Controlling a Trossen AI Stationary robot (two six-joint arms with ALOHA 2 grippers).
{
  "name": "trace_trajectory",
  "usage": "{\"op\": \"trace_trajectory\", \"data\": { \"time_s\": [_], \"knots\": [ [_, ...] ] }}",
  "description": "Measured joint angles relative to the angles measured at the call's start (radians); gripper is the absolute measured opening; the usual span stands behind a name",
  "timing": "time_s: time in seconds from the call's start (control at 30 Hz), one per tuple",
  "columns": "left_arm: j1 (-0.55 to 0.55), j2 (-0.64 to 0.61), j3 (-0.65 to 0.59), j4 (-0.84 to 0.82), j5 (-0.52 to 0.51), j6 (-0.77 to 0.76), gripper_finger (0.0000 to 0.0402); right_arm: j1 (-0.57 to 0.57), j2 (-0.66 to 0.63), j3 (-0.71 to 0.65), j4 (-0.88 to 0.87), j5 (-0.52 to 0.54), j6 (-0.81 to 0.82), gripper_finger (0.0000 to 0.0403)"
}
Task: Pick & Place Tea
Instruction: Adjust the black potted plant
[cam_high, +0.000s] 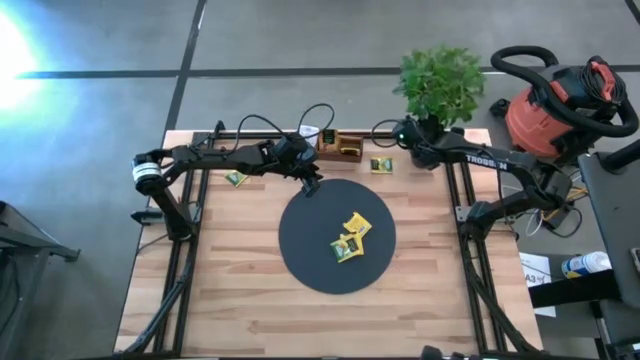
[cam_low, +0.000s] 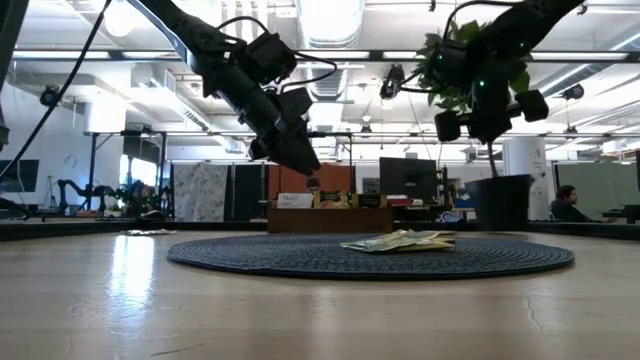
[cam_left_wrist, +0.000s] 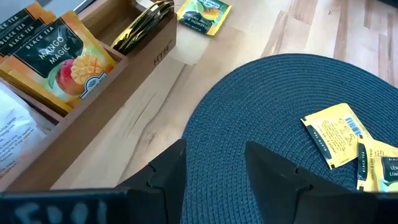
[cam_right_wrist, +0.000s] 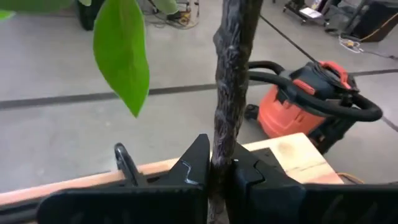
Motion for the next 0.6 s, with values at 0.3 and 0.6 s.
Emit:
{"op": "trace_trajectory", "data": {
  "time_s": [0.3, 0.6],
  "knots": [
    [0.001, 0.000, 0.000, 0.000, 0.000, 0.029, 0.0158, 0.000, 0.000, -0.020, 0.030, -0.020, -0.026, 0.0021],
    [0.002, 0.000, 0.000, 0.000, 0.000, 0.031, 0.0158, 0.002, 0.000, -0.021, 0.027, -0.109, -0.073, 0.0090]
  ]
}}
